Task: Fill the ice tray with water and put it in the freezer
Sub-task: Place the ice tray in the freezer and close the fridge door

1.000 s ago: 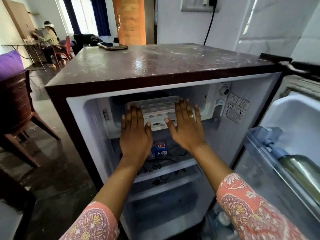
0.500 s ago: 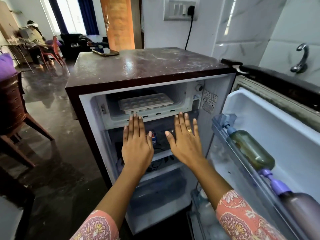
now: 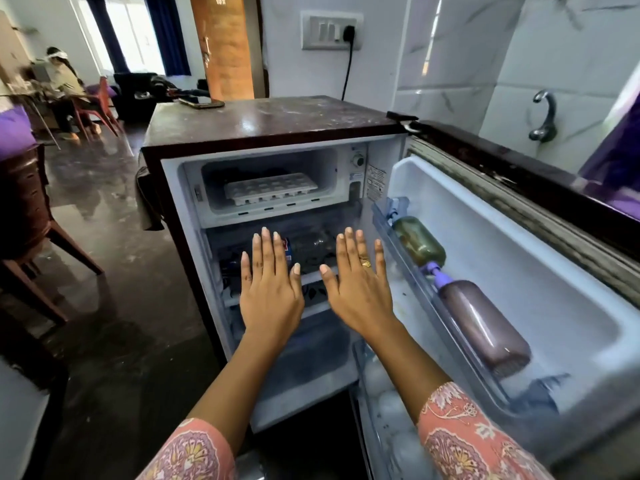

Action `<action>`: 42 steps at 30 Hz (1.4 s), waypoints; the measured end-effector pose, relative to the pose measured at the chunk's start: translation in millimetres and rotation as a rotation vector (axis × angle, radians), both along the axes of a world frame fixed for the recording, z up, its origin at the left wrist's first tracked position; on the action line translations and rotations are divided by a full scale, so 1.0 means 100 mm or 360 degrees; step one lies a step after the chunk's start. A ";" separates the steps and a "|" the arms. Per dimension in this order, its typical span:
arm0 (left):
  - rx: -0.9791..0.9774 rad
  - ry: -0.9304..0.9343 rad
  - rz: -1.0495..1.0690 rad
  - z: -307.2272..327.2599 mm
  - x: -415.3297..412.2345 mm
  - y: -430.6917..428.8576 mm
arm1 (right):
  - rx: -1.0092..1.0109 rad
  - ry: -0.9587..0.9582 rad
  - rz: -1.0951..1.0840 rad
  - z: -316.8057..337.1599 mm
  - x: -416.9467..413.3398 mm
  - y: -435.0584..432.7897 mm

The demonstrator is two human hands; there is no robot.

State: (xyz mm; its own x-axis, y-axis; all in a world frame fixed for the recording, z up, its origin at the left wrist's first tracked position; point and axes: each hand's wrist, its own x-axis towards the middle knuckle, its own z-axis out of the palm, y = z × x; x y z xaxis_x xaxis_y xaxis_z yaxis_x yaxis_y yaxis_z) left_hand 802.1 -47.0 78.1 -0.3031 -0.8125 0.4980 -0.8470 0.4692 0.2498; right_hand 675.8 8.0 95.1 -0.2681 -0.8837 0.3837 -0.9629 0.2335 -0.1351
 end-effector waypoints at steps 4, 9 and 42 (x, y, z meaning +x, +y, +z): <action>0.0012 -0.0001 -0.0017 0.00 0.09 0.41 | 0.0018 0.0017 0.0005 0.02 0.08 0.42; -0.0009 -0.0028 -0.0056 0.05 0.16 0.78 | 0.0014 0.0019 -0.0005 0.08 0.13 0.83; -0.0251 0.0158 -0.0879 0.32 -0.52 2.23 | -0.0486 0.0382 -0.0972 0.81 -0.12 2.78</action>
State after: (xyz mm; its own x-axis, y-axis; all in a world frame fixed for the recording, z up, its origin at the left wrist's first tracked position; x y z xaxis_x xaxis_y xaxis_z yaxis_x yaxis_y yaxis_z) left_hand 749.7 175.9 110.3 -0.6065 -0.4606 0.6481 -0.4421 0.8728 0.2067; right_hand 663.9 285.8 176.4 -0.5571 -0.4471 0.6998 -0.6839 0.7250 -0.0813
